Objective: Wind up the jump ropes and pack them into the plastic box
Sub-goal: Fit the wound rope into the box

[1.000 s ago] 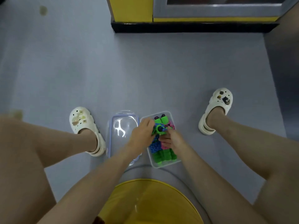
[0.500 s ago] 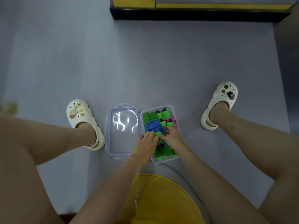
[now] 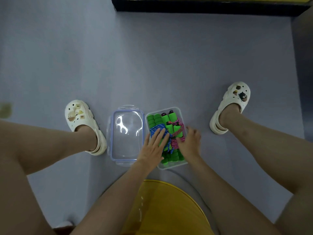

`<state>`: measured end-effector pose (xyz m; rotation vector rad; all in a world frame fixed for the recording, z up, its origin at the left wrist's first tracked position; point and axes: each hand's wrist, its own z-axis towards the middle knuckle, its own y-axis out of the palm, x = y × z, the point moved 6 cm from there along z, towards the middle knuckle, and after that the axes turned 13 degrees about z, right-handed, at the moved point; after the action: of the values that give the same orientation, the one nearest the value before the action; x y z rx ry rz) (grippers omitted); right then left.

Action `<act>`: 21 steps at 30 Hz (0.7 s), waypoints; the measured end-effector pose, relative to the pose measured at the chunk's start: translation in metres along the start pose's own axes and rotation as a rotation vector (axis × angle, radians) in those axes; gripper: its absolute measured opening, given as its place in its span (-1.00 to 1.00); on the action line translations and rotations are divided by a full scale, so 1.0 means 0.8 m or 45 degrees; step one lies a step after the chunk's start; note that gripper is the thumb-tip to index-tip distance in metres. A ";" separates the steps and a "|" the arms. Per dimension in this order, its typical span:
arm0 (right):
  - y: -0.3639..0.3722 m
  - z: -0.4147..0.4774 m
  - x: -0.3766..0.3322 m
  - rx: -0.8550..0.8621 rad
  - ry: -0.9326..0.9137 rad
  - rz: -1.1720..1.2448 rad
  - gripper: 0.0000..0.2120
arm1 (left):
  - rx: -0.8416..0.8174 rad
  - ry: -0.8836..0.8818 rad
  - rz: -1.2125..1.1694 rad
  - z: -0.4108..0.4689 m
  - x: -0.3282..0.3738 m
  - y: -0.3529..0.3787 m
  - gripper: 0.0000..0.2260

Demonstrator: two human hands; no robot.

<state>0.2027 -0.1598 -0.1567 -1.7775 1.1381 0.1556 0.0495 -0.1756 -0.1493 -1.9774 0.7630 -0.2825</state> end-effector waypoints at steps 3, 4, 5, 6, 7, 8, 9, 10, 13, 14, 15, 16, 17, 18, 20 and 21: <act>0.010 0.003 0.013 -0.181 0.152 0.090 -0.36 | -0.046 0.040 0.033 0.003 0.002 0.004 -0.31; 0.011 0.003 0.015 -0.199 0.175 0.104 -0.35 | -0.057 0.051 0.042 0.003 0.001 0.007 -0.33; 0.012 0.002 0.016 -0.215 0.181 0.098 -0.34 | -0.070 0.065 0.054 0.002 -0.001 0.011 -0.34; 0.017 0.000 0.017 -0.237 0.174 0.071 -0.34 | -0.088 0.089 0.077 -0.001 -0.004 0.015 -0.34; 0.020 0.000 0.014 -0.237 0.144 0.026 -0.36 | -0.098 0.117 0.100 -0.004 -0.007 0.017 -0.35; 0.021 -0.001 0.009 -0.204 0.087 -0.046 -0.40 | -0.099 0.140 0.115 -0.007 -0.011 0.019 -0.35; 0.020 0.001 0.002 -0.146 -0.005 -0.138 -0.41 | -0.093 0.155 0.118 -0.009 -0.014 0.021 -0.35; 0.021 0.003 -0.007 -0.113 -0.132 -0.259 -0.37 | -0.087 0.163 0.112 -0.010 -0.018 0.022 -0.34; 0.038 0.007 -0.036 -0.335 -0.427 -0.515 -0.21 | -0.094 0.185 0.088 -0.007 -0.021 0.024 -0.36; 0.043 0.007 -0.041 -0.430 -0.449 -0.534 -0.21 | -0.096 0.185 0.084 -0.006 -0.020 0.023 -0.38; 0.046 0.009 -0.043 -0.496 -0.436 -0.551 -0.21 | -0.098 0.179 0.074 -0.005 -0.020 0.022 -0.41; 0.048 0.013 -0.043 -0.529 -0.421 -0.583 -0.20 | -0.095 0.168 0.057 -0.004 -0.020 0.020 -0.45; 0.048 0.016 -0.045 -0.541 -0.415 -0.626 -0.20 | -0.090 0.158 0.040 -0.002 -0.021 0.016 -0.48; 0.046 0.017 -0.048 -0.554 -0.404 -0.657 -0.20 | -0.085 0.155 0.033 -0.002 -0.021 0.013 -0.50; 0.042 0.024 -0.054 -0.595 -0.360 -0.620 -0.24 | -0.078 0.153 0.032 0.000 -0.023 0.008 -0.51; 0.038 0.026 -0.055 -0.616 -0.321 -0.575 -0.28 | -0.076 0.150 0.036 -0.001 -0.025 0.008 -0.51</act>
<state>0.1629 -0.1187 -0.1631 -2.3179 0.5207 0.3949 0.0315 -0.1659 -0.1520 -2.0179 0.8830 -0.3661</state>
